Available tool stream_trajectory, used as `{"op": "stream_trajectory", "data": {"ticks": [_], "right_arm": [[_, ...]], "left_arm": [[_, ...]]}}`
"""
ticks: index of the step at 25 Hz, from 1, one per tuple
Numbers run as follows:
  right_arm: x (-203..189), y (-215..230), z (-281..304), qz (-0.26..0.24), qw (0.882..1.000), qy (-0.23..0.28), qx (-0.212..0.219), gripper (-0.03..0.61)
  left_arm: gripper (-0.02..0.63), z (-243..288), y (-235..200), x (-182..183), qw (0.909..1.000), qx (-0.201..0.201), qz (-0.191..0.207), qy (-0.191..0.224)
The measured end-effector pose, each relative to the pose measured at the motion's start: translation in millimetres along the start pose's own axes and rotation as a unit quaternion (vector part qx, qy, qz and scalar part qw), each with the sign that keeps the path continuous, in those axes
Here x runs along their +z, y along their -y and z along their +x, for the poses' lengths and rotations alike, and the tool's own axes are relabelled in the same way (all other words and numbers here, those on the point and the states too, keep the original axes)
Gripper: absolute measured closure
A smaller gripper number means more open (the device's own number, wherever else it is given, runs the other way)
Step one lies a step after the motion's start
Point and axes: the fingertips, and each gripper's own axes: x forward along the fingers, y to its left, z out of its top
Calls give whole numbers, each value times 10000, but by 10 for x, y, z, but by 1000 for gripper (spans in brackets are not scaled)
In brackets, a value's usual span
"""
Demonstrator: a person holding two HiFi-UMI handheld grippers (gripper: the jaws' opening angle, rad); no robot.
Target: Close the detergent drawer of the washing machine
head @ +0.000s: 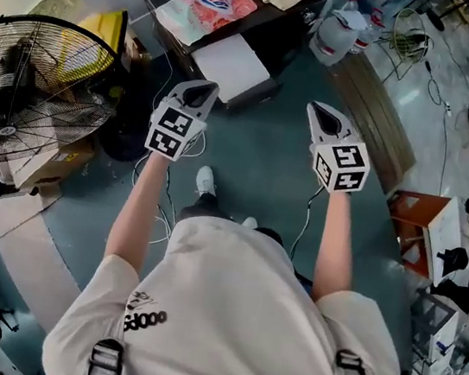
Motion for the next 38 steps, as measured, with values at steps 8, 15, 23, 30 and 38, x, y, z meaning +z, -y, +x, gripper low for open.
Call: {"op": "stream_trajectory", "data": {"ticks": [8,15,23,30,38], "right_arm": [[-286,9,603,348,9979,-501,-215,574],[-761,6,1056,450,9939,-973,247,451],[-1384,225,1388,376,9837,-1516,895,368],[-1749,272,1570,270,9750,-1734,1365,359],[-1769,444,1803,-130,9701,-1692,1736,422]], "left_arm": [[595,423,-292,-342,9975,-640,-149,-265],[544,694,-108,-615,9901,-1187,-380,-639],[471,1090,219,-984,9801,-1276,-790,-1299],[480,1245,367,-1346,9757,-762,-669,-1942],[510,1250,390,-1383,9794,-425,-814,-1797]]}}
